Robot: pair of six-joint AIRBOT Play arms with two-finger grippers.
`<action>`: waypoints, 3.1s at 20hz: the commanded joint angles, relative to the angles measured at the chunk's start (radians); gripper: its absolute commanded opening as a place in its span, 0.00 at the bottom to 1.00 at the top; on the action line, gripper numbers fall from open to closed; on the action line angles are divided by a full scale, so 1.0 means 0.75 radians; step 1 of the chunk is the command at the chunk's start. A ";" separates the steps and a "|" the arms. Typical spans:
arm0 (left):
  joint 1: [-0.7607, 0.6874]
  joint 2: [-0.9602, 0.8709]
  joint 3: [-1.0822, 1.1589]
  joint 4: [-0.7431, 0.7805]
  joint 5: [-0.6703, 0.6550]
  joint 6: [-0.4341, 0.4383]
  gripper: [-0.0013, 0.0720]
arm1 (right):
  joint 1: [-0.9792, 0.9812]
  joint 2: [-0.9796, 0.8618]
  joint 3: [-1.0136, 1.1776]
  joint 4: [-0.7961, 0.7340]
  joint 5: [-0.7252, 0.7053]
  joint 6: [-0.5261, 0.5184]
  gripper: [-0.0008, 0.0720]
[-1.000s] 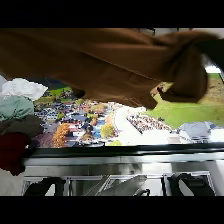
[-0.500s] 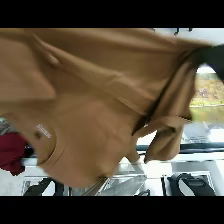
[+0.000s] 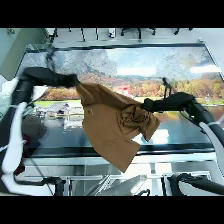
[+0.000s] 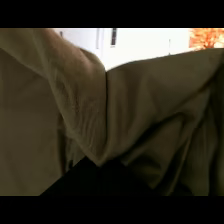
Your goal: Fold the shirts.
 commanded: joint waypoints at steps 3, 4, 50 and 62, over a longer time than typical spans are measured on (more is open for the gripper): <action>-0.025 -0.282 0.329 0.015 0.152 -0.143 0.98 | -0.019 -0.166 0.209 -0.003 0.051 -0.095 0.50; -0.009 -0.275 0.396 0.015 0.214 -0.182 0.98 | -0.053 -0.166 0.290 -0.014 -0.009 -0.094 0.75; 0.007 0.932 0.162 0.053 0.254 -0.350 0.03 | -0.539 0.669 0.687 0.281 -0.549 -0.035 0.04; 0.272 1.121 0.615 0.063 0.110 -0.376 0.03 | -0.727 0.926 1.302 0.173 -0.144 -0.026 0.04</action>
